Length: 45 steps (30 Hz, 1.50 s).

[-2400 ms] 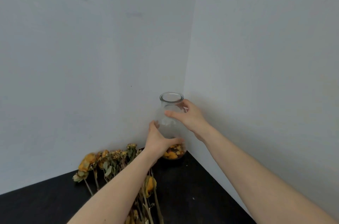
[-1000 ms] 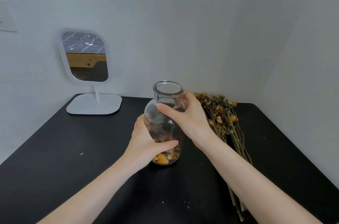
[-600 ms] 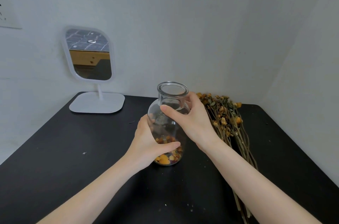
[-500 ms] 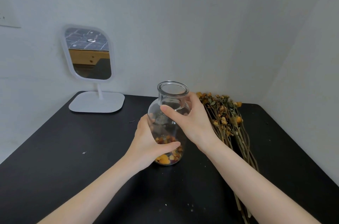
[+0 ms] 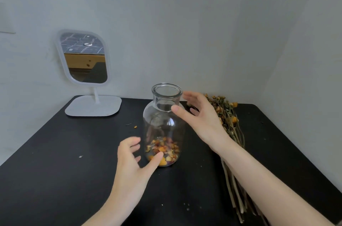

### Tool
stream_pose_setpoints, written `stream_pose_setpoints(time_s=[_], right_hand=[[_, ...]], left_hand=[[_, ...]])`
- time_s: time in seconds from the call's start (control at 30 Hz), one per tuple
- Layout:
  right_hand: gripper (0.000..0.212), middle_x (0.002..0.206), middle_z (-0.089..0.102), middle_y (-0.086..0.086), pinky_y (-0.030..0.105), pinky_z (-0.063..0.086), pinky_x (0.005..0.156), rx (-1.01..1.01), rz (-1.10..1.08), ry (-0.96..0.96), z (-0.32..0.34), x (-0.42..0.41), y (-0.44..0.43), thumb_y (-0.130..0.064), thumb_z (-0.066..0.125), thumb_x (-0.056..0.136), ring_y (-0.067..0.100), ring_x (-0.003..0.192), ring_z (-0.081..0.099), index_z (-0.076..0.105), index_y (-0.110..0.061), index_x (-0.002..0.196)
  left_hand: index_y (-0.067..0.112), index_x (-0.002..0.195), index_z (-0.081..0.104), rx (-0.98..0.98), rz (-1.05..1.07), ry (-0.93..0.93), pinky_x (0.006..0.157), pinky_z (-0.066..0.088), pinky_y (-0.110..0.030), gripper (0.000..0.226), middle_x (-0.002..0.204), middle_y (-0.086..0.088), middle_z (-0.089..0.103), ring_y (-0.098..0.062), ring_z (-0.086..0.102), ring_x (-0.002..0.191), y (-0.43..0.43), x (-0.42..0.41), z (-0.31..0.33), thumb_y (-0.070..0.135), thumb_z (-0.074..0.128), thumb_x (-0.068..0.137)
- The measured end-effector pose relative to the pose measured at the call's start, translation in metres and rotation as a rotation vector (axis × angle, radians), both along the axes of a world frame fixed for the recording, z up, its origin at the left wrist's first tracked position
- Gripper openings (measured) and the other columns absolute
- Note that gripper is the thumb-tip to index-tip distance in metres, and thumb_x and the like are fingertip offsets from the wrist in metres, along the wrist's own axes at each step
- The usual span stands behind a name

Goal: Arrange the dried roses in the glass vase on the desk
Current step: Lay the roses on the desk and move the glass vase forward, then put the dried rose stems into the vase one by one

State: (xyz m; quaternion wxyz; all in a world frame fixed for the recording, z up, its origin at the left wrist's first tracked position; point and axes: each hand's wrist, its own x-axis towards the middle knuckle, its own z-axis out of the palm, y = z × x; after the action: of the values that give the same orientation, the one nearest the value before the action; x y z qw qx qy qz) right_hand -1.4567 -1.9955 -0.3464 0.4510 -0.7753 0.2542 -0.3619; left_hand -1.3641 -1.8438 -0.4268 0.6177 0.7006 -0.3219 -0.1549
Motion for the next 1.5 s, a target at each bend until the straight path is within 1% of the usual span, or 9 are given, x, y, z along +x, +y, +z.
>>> stream_pose_setpoints(time_s=[0.17, 0.3, 0.67, 0.87, 1.03, 1.17, 1.27, 1.37, 1.5], right_hand=[[0.025, 0.103, 0.060, -0.020, 0.004, 0.042, 0.069, 0.018, -0.181, 0.036, -0.001, -0.054, -0.035, -0.041, 0.062, 0.083, -0.016, 0.092, 0.054, 0.059, -0.030, 0.106], [0.009, 0.097, 0.059, -0.017, 0.012, 0.039, 0.067, 0.055, -0.322, 0.129, -0.013, -0.099, -0.067, -0.027, 0.059, 0.088, -0.006, 0.090, 0.055, 0.058, -0.031, 0.096], [0.014, 0.093, 0.057, -0.005, 0.025, 0.041, 0.077, 0.065, -0.375, 0.574, -0.038, -0.129, -0.102, -0.024, 0.059, 0.089, 0.010, 0.090, 0.053, 0.061, -0.016, 0.100], [0.025, 0.085, 0.061, 0.006, 0.030, 0.047, 0.076, 0.131, -0.386, 0.713, -0.048, -0.125, -0.110, -0.031, 0.058, 0.089, 0.015, 0.077, 0.058, 0.065, -0.007, 0.093], [0.020, 0.083, 0.062, 0.007, 0.031, 0.050, 0.074, 0.204, -0.398, 0.724, -0.052, -0.125, -0.113, -0.023, 0.060, 0.088, 0.017, 0.078, 0.061, 0.067, -0.005, 0.091], [0.027, 0.075, 0.055, 0.007, 0.021, 0.039, 0.054, 0.234, -0.420, 0.668, -0.051, -0.127, -0.114, -0.018, 0.059, 0.088, 0.013, 0.060, 0.051, 0.065, 0.004, 0.100], [0.018, 0.073, 0.055, 0.003, 0.020, 0.036, 0.051, 0.222, -0.438, 0.605, -0.049, -0.130, -0.115, -0.019, 0.058, 0.089, 0.009, 0.057, 0.049, 0.065, -0.003, 0.091], [0.013, 0.074, 0.056, 0.001, 0.021, 0.039, 0.057, 0.194, -0.450, 0.528, -0.044, -0.133, -0.116, -0.020, 0.057, 0.090, 0.008, 0.062, 0.050, 0.059, -0.013, 0.079], [0.011, 0.072, 0.053, -0.001, 0.023, 0.041, 0.060, 0.187, -0.478, 0.437, -0.033, -0.134, -0.117, -0.022, 0.054, 0.092, 0.008, 0.063, 0.050, 0.061, -0.014, 0.089]], left_hand=[[0.034, 0.078, 0.062, 0.136, -0.316, -0.025, 0.071, 0.045, -0.008, 0.014, 0.096, 0.017, 0.059, 0.007, 0.054, 0.095, 0.006, -0.042, 0.003, 0.022, 0.065, 0.082], [0.033, 0.088, 0.060, 0.209, -0.499, -0.077, 0.072, 0.044, -0.009, 0.005, 0.099, 0.013, 0.057, 0.003, 0.055, 0.086, -0.032, -0.065, 0.021, 0.029, 0.057, 0.088], [0.015, 0.088, 0.060, 0.384, -0.238, -0.014, 0.075, 0.044, -0.030, 0.020, 0.091, -0.001, 0.060, -0.015, 0.055, 0.084, -0.171, -0.072, 0.016, 0.035, 0.060, 0.087], [0.013, 0.059, 0.051, 0.498, -0.203, -0.049, 0.066, 0.046, -0.030, 0.034, 0.066, -0.003, 0.056, -0.018, 0.055, 0.063, -0.186, -0.077, 0.010, 0.034, 0.066, 0.082], [0.009, 0.071, 0.057, 0.445, -0.215, 0.042, 0.068, 0.043, -0.029, 0.023, 0.070, -0.005, 0.054, -0.018, 0.050, 0.063, -0.185, -0.074, 0.012, 0.025, 0.063, 0.086], [0.007, 0.074, 0.052, 0.359, -0.228, 0.184, 0.066, 0.039, -0.033, 0.023, 0.059, -0.002, 0.042, -0.013, 0.037, 0.050, -0.177, -0.072, 0.021, 0.022, 0.062, 0.088], [0.007, 0.072, 0.050, 0.301, -0.264, 0.181, 0.083, 0.047, -0.048, 0.024, 0.065, -0.010, 0.054, -0.019, 0.053, 0.061, -0.170, -0.071, 0.028, 0.020, 0.059, 0.089], [0.008, 0.072, 0.050, 0.255, -0.274, 0.120, 0.066, 0.039, -0.035, 0.024, 0.059, -0.001, 0.043, -0.011, 0.038, 0.052, -0.165, -0.070, 0.033, 0.022, 0.059, 0.090], [0.008, 0.073, 0.052, 0.180, -0.274, 0.067, 0.068, 0.035, -0.031, 0.023, 0.062, 0.000, 0.044, -0.010, 0.038, 0.056, -0.162, -0.067, 0.038, 0.022, 0.057, 0.090]])
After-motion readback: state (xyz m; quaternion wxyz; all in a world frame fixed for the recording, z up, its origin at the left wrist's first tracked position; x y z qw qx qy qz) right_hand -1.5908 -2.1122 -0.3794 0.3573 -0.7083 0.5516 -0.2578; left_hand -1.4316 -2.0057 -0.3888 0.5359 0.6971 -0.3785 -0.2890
